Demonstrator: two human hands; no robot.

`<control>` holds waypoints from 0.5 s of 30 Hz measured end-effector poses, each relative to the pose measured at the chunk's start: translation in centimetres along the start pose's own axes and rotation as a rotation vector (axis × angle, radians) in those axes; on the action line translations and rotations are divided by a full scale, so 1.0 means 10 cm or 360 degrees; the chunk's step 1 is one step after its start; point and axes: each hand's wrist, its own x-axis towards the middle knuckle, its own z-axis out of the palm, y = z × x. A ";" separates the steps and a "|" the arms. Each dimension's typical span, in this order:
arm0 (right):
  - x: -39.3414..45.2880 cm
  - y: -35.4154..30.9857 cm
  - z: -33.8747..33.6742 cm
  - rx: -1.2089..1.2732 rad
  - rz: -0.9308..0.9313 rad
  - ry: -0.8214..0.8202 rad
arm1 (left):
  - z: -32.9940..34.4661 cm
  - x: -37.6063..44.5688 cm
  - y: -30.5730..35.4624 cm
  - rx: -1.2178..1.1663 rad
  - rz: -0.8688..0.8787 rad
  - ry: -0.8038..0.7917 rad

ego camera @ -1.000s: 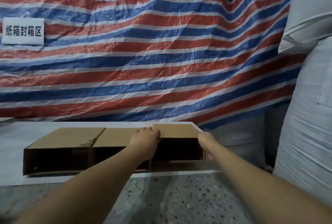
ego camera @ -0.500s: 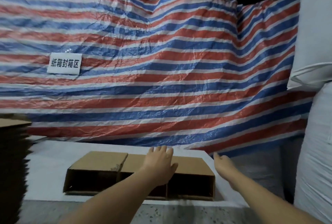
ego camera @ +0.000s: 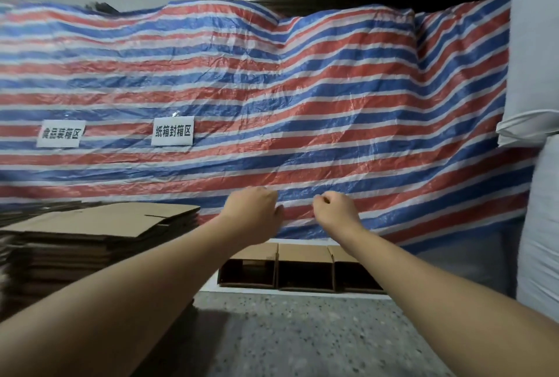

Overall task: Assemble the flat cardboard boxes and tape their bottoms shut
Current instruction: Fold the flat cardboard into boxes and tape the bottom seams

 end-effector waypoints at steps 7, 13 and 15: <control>-0.37 -0.66 0.07 -0.0284 -0.0202 -0.0069 | -0.52 -0.52 -0.79 0.0251 -0.0345 -0.0094; -0.50 -0.89 0.24 -0.0437 -0.0271 -0.0227 | -0.44 -0.84 -1.17 0.0255 -0.0618 -0.0427; -0.53 -0.90 0.30 -0.0533 -0.0293 -0.0246 | -0.38 -0.95 -1.22 0.0112 -0.0681 -0.0506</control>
